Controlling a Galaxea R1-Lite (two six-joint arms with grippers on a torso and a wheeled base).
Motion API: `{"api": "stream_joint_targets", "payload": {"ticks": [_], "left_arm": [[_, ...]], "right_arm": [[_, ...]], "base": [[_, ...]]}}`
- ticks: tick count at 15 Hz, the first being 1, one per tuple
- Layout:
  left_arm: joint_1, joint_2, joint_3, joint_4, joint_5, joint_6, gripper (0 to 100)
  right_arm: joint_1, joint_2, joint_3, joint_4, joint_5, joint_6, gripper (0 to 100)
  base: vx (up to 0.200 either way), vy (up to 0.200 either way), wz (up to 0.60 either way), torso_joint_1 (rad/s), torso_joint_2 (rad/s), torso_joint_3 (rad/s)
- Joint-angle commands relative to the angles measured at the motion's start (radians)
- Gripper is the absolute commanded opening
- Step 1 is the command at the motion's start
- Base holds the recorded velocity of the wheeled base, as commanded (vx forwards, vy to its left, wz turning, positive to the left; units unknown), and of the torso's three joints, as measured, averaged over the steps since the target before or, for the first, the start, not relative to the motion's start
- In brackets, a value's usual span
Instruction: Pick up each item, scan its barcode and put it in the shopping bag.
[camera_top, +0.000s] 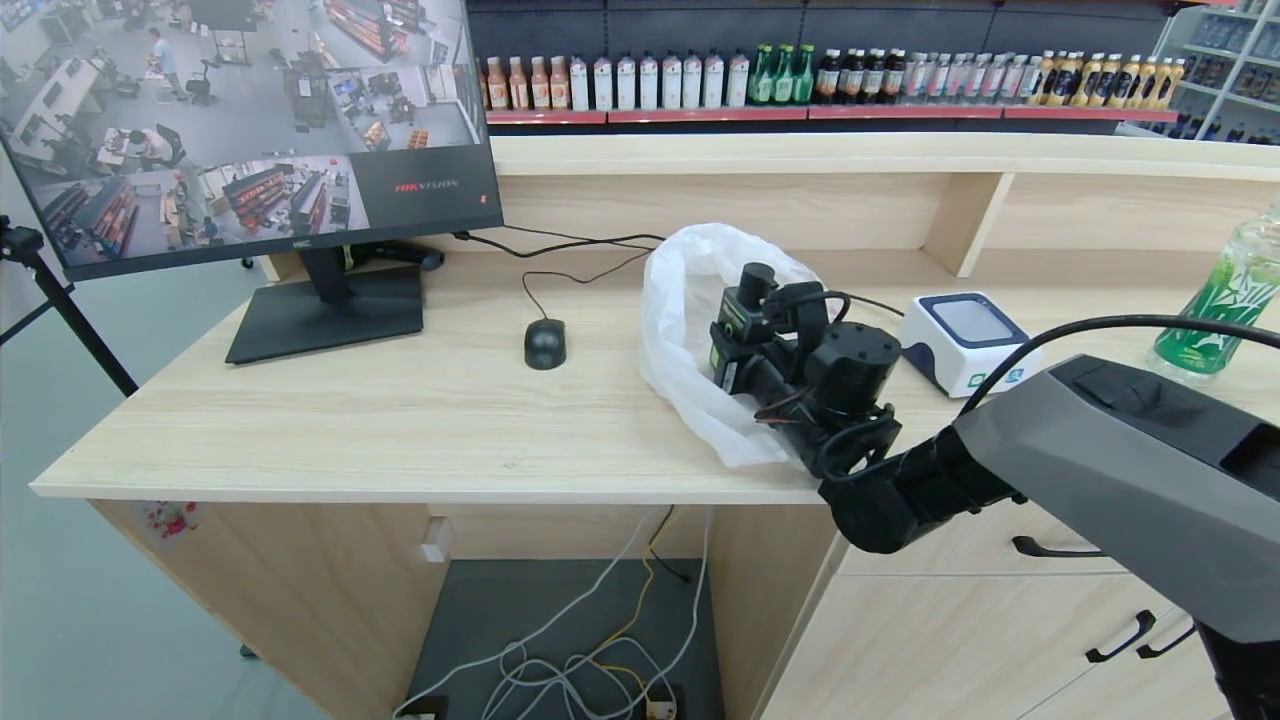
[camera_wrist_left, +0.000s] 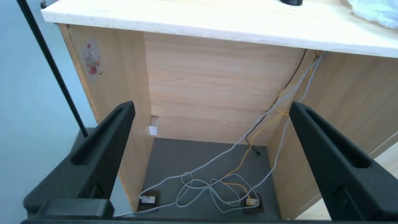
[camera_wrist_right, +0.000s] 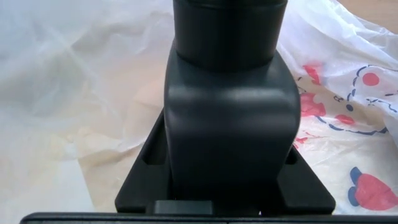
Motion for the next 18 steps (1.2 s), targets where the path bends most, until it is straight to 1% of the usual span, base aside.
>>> {"api": "stream_joint_targets", "payload": {"ticks": [1, 14, 15, 18], "left_arm": [[0.000, 0.000, 0.000, 0.000, 0.000, -0.001, 100], [0.000, 0.000, 0.000, 0.000, 0.000, -0.001, 100], [0.000, 0.000, 0.000, 0.000, 0.000, -0.001, 100], [0.000, 0.000, 0.000, 0.000, 0.000, -0.001, 100]], "right_arm": [[-0.001, 0.002, 0.008, 0.006, 0.000, 0.001, 0], [-0.008, 0.024, 0.056, -0.020, 0.001, -0.004, 0], [-0.010, 0.024, 0.050, -0.019, 0.001, -0.003, 100], [-0.011, 0.022, 0.047, -0.033, 0.001, 0.001, 100]], "base": [[0.000, 0.000, 0.00, 0.000, 0.00, 0.000], [0.000, 0.000, 0.00, 0.000, 0.00, 0.000], [0.000, 0.000, 0.00, 0.000, 0.00, 0.000], [0.000, 0.000, 0.00, 0.000, 0.00, 0.000]]}}
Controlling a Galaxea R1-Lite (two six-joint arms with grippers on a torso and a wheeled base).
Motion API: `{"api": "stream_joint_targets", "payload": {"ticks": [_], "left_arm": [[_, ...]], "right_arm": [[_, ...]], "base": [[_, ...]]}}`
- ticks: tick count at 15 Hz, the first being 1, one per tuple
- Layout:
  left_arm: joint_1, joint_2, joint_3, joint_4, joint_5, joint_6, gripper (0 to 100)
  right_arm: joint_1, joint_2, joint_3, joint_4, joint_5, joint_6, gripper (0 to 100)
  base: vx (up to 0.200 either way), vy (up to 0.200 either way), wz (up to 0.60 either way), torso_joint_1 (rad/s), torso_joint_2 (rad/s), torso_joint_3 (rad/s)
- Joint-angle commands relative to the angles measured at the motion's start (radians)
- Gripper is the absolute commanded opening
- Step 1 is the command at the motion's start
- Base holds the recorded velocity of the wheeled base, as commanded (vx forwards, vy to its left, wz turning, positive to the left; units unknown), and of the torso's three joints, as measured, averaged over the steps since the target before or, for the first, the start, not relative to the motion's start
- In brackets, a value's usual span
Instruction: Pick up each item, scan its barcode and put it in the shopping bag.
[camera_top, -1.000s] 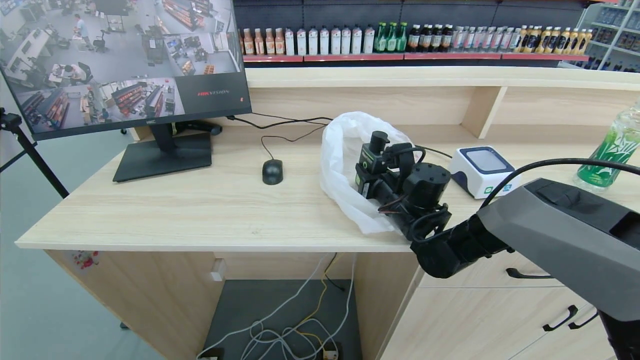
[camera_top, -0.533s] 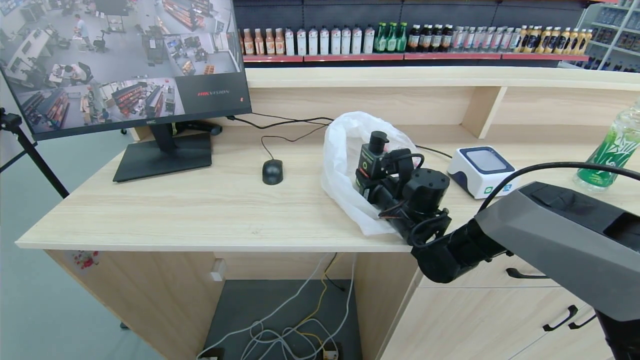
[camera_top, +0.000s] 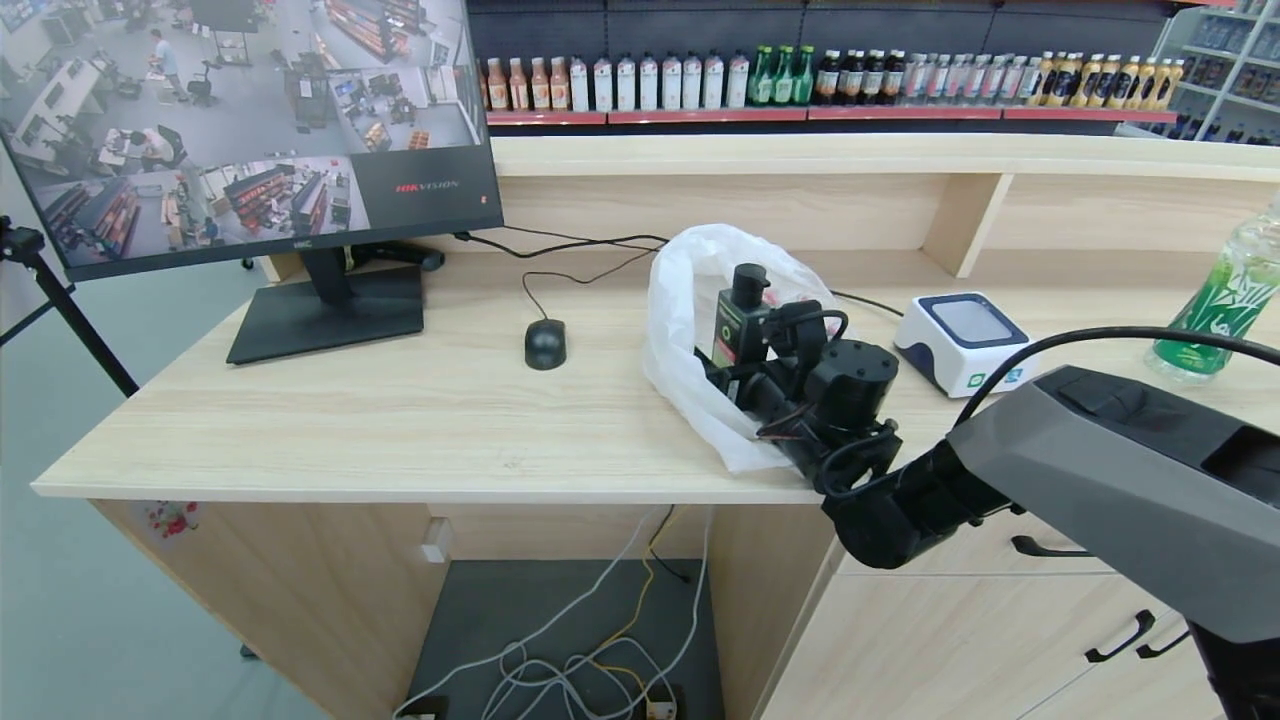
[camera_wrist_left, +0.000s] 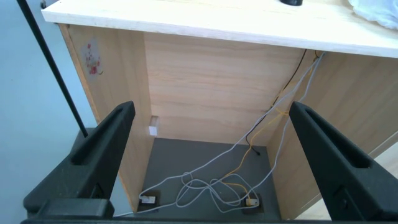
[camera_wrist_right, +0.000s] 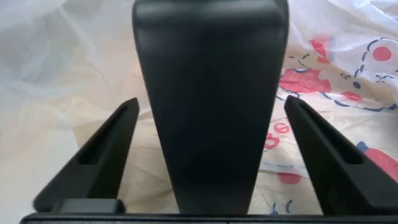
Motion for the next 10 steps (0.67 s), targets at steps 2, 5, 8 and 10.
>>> {"api": "stream_joint_targets", "payload": {"ticks": [2, 5, 8, 10], "left_arm": [[0.000, 0.000, 0.000, 0.000, 0.001, 0.000, 100], [0.000, 0.000, 0.000, 0.000, 0.001, 0.000, 100], [0.000, 0.000, 0.000, 0.000, 0.001, 0.000, 100], [0.000, 0.000, 0.000, 0.000, 0.001, 0.000, 100]], "right_arm": [[-0.005, 0.006, 0.001, -0.013, 0.000, 0.000, 100], [-0.003, 0.000, -0.002, -0.021, 0.000, 0.000, 100], [0.003, -0.034, -0.001, -0.024, 0.002, -0.006, 100], [0.003, -0.060, 0.005, -0.026, 0.000, -0.006, 100]], "base": [[0.000, 0.000, 0.00, 0.000, 0.00, 0.000], [0.000, 0.000, 0.00, 0.000, 0.00, 0.000], [0.000, 0.000, 0.00, 0.000, 0.00, 0.000], [0.000, 0.000, 0.00, 0.000, 0.00, 0.000]]}}
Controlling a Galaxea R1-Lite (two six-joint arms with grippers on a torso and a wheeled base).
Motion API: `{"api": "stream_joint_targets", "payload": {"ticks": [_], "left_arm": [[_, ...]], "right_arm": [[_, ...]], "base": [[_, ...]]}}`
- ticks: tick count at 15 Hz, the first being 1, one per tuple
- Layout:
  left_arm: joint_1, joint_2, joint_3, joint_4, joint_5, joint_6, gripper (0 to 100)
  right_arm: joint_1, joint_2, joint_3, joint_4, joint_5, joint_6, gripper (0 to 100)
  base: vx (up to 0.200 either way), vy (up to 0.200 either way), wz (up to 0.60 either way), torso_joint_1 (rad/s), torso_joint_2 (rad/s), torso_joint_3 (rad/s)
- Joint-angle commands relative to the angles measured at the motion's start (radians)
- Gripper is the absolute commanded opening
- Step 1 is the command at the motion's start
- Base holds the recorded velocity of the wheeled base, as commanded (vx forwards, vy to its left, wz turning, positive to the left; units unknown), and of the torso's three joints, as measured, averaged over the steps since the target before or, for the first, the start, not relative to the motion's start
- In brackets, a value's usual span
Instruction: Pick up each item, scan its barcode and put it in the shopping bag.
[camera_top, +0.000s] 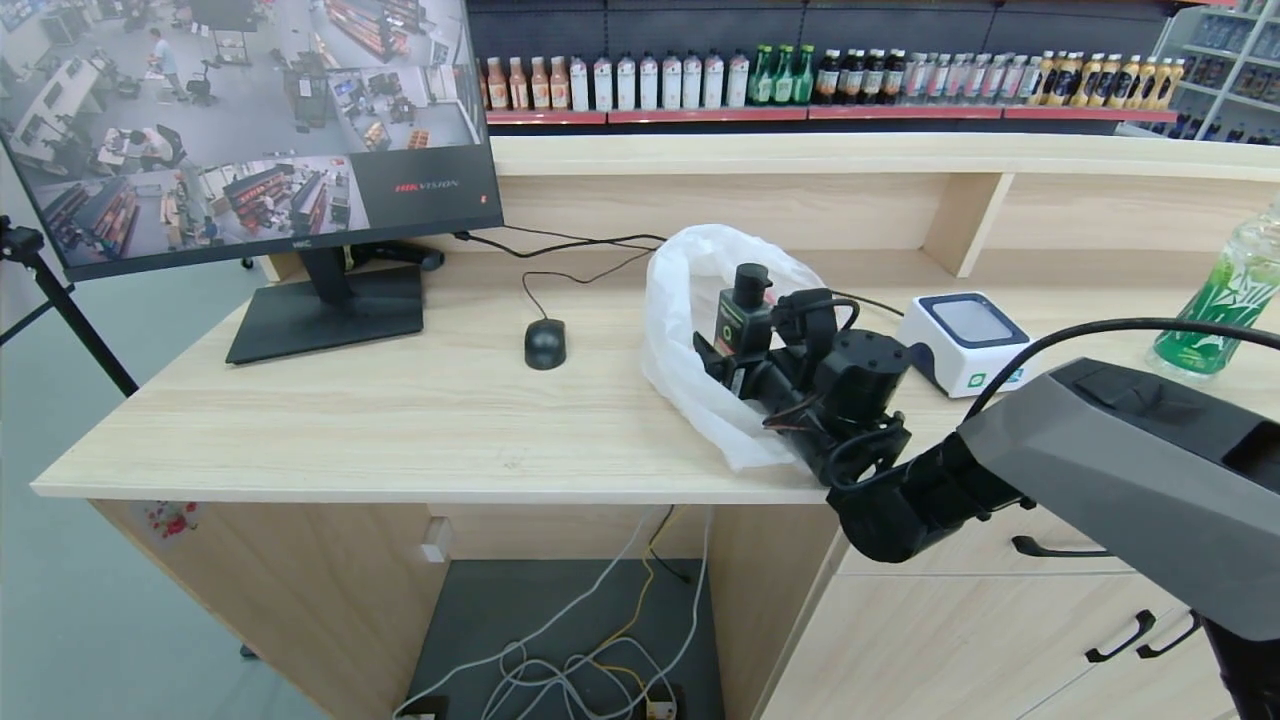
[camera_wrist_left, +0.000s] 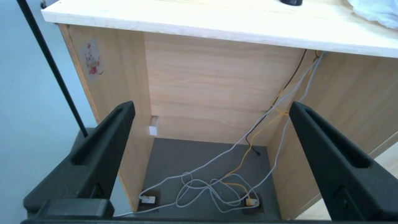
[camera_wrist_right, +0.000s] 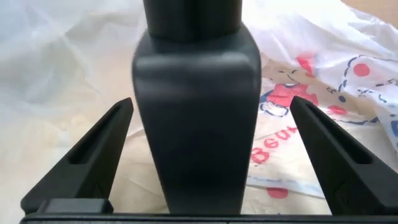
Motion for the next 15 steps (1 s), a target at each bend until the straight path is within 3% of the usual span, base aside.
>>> {"api": "stream_joint_targets", "payload": {"ticks": [1, 10, 15], "left_arm": [[0.000, 0.000, 0.000, 0.000, 0.001, 0.000, 100], [0.000, 0.000, 0.000, 0.000, 0.001, 0.000, 100], [0.000, 0.000, 0.000, 0.000, 0.001, 0.000, 100]], "right_arm": [[-0.002, -0.045, 0.003, -0.004, -0.001, -0.006, 100], [-0.005, -0.162, 0.022, 0.004, 0.004, -0.023, 100], [-0.007, -0.321, 0.217, -0.024, 0.007, -0.008, 100]], "base": [[0.000, 0.000, 0.00, 0.000, 0.00, 0.000], [0.000, 0.000, 0.00, 0.000, 0.00, 0.000], [0.000, 0.000, 0.00, 0.000, 0.00, 0.000]]}}
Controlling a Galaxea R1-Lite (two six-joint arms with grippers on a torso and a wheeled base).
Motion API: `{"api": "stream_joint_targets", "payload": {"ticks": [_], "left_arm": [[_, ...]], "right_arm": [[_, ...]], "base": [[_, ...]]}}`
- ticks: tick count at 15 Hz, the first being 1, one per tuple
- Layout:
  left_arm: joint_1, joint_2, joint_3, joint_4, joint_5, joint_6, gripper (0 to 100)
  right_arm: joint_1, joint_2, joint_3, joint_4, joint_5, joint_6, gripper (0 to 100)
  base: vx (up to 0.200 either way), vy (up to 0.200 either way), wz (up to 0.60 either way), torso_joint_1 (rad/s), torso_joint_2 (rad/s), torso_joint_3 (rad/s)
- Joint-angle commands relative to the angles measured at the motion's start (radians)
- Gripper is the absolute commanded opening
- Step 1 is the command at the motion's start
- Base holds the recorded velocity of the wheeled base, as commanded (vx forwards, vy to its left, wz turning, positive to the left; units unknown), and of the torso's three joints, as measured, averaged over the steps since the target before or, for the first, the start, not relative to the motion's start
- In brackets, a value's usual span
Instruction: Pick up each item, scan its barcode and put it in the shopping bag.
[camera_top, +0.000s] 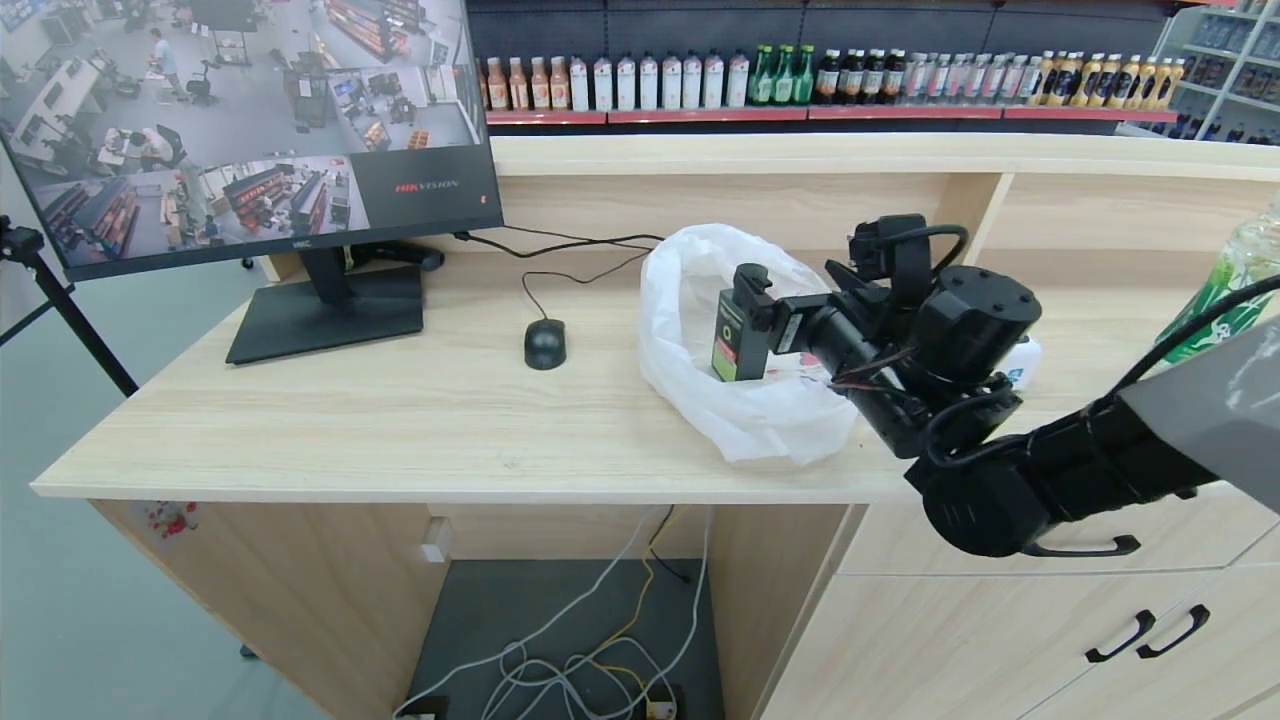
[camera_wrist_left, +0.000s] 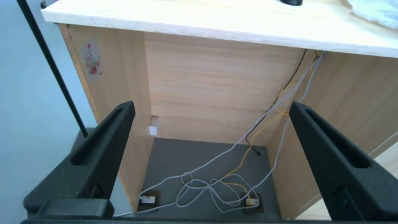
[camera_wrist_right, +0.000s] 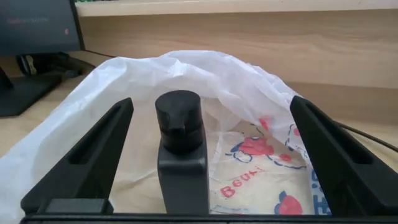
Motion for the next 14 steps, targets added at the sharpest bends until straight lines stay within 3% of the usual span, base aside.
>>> {"api": "stream_joint_targets", "payload": {"ticks": [1, 6, 9, 12, 14], "left_arm": [[0.000, 0.000, 0.000, 0.000, 0.001, 0.000, 100], [0.000, 0.000, 0.000, 0.000, 0.001, 0.000, 100], [0.000, 0.000, 0.000, 0.000, 0.001, 0.000, 100], [0.000, 0.000, 0.000, 0.000, 0.001, 0.001, 100], [0.000, 0.000, 0.000, 0.000, 0.001, 0.001, 100]], "right_arm": [[0.001, -0.095, 0.094, -0.040, -0.002, 0.016, 100], [0.027, -0.162, 0.383, -0.271, 0.006, 0.019, 100], [0.035, -0.231, 0.484, -0.271, 0.004, 0.030, 100], [0.052, -0.263, 0.490, -0.271, 0.004, 0.030, 100], [0.098, -0.314, 0.587, -0.271, 0.004, 0.027, 100]], "base": [[0.000, 0.000, 0.00, 0.000, 0.00, 0.000], [0.000, 0.000, 0.00, 0.000, 0.00, 0.000], [0.000, 0.000, 0.00, 0.000, 0.00, 0.000], [0.000, 0.000, 0.00, 0.000, 0.00, 0.000], [0.000, 0.000, 0.00, 0.000, 0.00, 0.000]]}}
